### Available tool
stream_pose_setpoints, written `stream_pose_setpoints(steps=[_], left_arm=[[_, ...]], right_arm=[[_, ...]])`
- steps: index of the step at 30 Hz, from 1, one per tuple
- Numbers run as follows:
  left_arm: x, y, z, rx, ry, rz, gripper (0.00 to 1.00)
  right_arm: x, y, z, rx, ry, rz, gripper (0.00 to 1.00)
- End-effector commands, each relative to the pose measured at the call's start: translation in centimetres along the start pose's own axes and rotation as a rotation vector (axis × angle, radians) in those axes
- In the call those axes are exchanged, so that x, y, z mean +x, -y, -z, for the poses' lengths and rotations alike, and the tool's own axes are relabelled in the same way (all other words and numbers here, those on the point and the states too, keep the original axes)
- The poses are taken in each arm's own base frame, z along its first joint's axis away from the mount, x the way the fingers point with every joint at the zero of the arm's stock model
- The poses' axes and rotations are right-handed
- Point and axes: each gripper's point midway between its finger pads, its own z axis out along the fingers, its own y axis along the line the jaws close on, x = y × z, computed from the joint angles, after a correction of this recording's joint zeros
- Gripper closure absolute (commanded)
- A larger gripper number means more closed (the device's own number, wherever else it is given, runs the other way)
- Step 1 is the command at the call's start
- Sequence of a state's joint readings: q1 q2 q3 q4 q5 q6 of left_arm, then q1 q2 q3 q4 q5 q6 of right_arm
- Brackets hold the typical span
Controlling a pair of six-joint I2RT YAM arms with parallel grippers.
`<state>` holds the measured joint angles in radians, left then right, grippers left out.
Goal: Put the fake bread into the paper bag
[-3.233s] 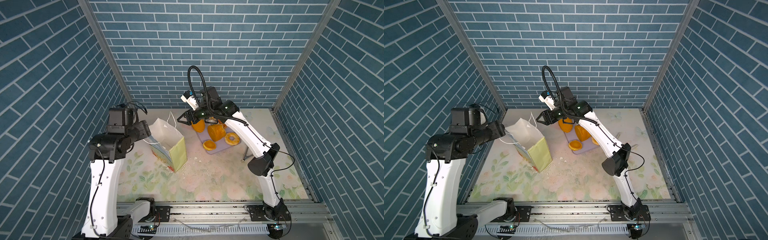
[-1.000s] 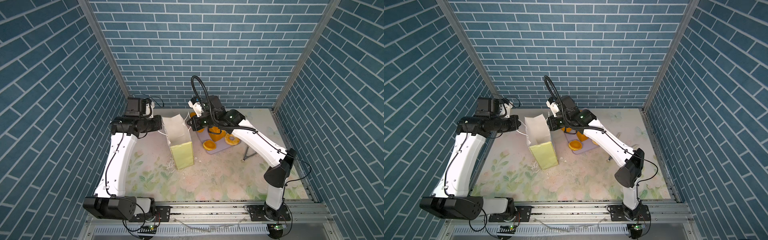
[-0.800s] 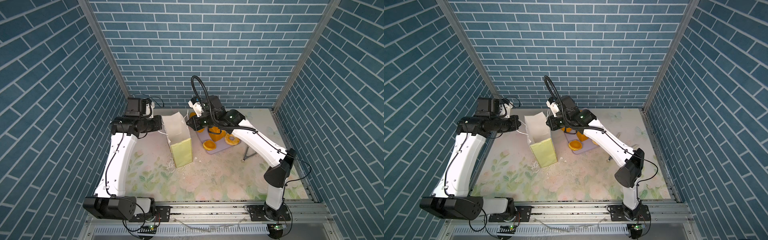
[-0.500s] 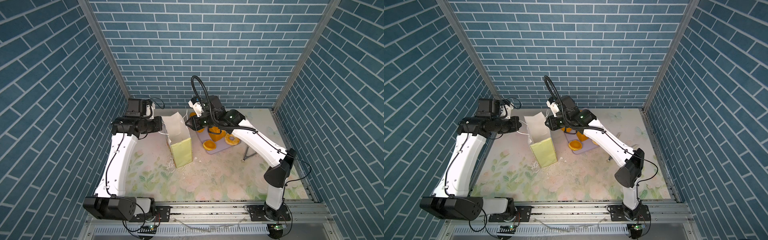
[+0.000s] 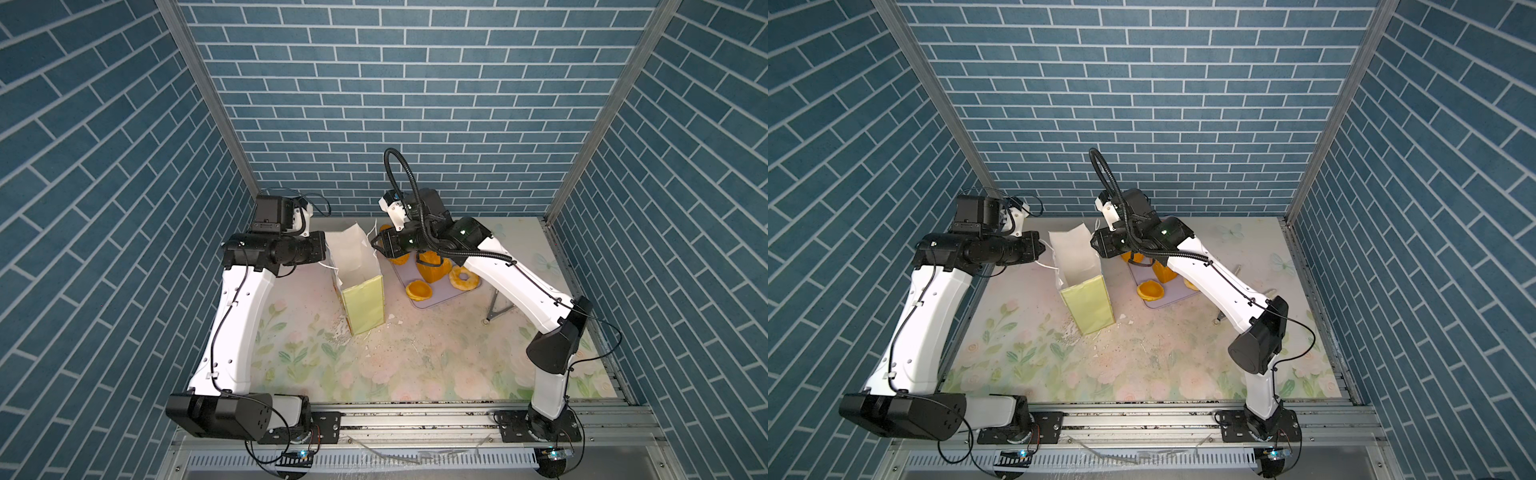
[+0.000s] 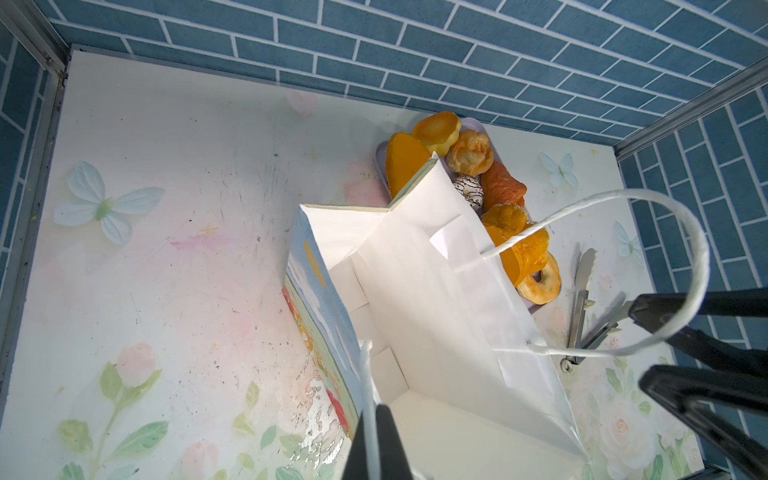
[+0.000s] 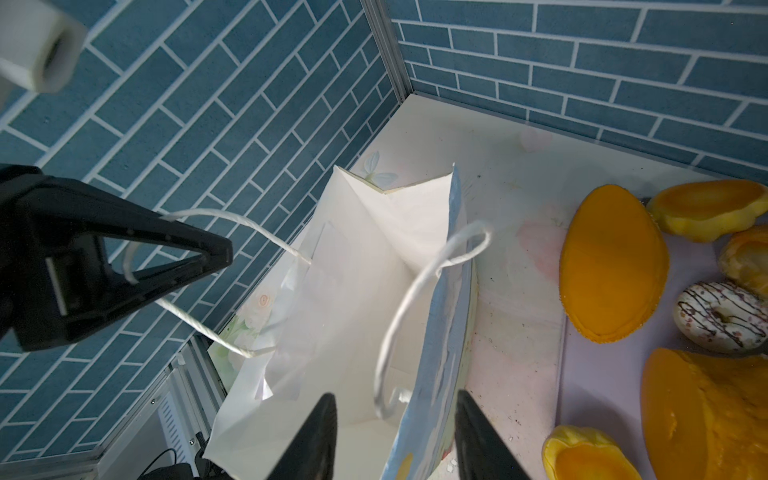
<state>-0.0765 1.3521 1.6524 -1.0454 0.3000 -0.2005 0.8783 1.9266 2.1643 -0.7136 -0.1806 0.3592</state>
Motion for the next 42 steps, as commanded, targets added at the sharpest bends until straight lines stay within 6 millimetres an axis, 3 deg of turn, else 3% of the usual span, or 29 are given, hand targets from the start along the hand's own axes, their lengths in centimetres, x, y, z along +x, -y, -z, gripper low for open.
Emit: stream_pose_setpoints(steps=[1, 4, 9, 13, 29, 37, 39, 41, 42], left_arm=[[0.4, 0.3, 0.3, 0.007, -0.019, -0.015, 0.99], [0.4, 0.3, 0.4, 0.005, -0.017, -0.020, 1.00], [0.4, 0.4, 0.4, 0.008, -0.022, -0.023, 1.00], [0.3, 0.4, 0.5, 0.008, -0.019, -0.027, 1.00], [-0.5, 2.0, -1.6, 0.116, -0.062, -0.060, 1.00], [-0.5, 1.9, -1.9, 0.111, -0.067, -0.056, 0.98], [-0.5, 1.8, -1.7, 0.104, -0.067, -0.057, 0.93], [-0.7, 1.8, -1.5, 0.099, -0.062, -0.059, 0.73], [-0.8, 1.9, -1.3, 0.099, -0.056, -0.060, 0.67]], right_arm=[[-0.8, 0.2, -0.8, 0.000, 0.002, 0.010, 0.59], [-1.7, 0.7, -1.3, 0.012, 0.017, 0.009, 0.64], [-1.8, 2.4, -2.1, 0.054, -0.006, -0.053, 0.86], [-1.4, 2.7, -1.3, 0.081, -0.017, -0.072, 1.00], [0.3, 3.4, 2.3, 0.167, 0.027, -0.118, 1.00], [1.0, 2.9, 1.4, 0.149, -0.005, -0.110, 1.00], [0.9, 2.9, 1.4, 0.146, -0.002, -0.109, 0.89], [0.6, 3.2, 1.7, 0.170, 0.010, -0.100, 0.65], [0.5, 3.6, 2.1, 0.194, 0.019, -0.096, 0.58]])
